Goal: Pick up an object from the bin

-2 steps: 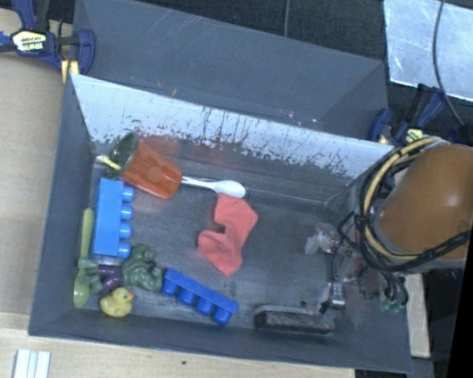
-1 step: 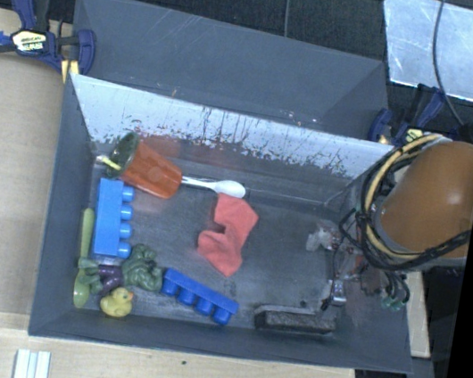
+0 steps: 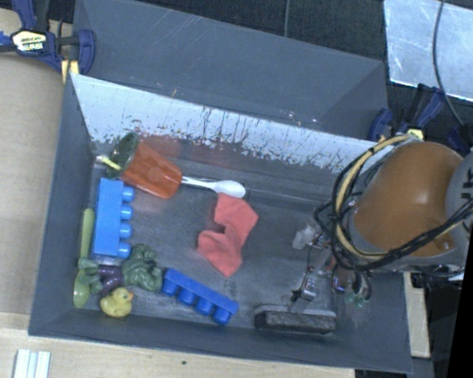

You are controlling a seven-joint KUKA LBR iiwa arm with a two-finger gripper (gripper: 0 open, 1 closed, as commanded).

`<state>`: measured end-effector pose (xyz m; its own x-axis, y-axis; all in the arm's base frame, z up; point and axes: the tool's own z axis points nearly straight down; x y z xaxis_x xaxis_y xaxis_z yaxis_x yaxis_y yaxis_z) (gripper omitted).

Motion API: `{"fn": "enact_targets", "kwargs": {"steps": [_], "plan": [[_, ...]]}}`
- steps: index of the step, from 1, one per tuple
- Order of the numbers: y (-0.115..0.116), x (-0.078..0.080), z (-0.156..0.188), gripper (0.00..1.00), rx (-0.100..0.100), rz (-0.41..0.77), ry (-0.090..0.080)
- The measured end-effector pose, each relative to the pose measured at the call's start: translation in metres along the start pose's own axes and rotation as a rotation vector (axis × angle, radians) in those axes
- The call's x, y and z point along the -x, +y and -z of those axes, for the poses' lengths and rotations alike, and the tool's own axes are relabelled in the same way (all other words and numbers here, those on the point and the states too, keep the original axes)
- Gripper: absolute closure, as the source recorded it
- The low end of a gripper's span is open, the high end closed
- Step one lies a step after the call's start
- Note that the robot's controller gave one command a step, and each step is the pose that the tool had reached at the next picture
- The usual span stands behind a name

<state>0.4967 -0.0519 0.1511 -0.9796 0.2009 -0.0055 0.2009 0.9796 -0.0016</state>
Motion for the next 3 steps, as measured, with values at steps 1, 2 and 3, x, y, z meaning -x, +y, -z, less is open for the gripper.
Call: {"fn": "enact_targets", "kwargs": {"steps": [1,2,3], "plan": [[-0.012,0.002,-0.019,0.0,0.002,-0.025,0.004],[0.005,-0.006,-0.034,0.0,0.002,0.099,0.003],[0.005,-0.003,-0.048,0.0,0.001,-0.072,0.003]]}}
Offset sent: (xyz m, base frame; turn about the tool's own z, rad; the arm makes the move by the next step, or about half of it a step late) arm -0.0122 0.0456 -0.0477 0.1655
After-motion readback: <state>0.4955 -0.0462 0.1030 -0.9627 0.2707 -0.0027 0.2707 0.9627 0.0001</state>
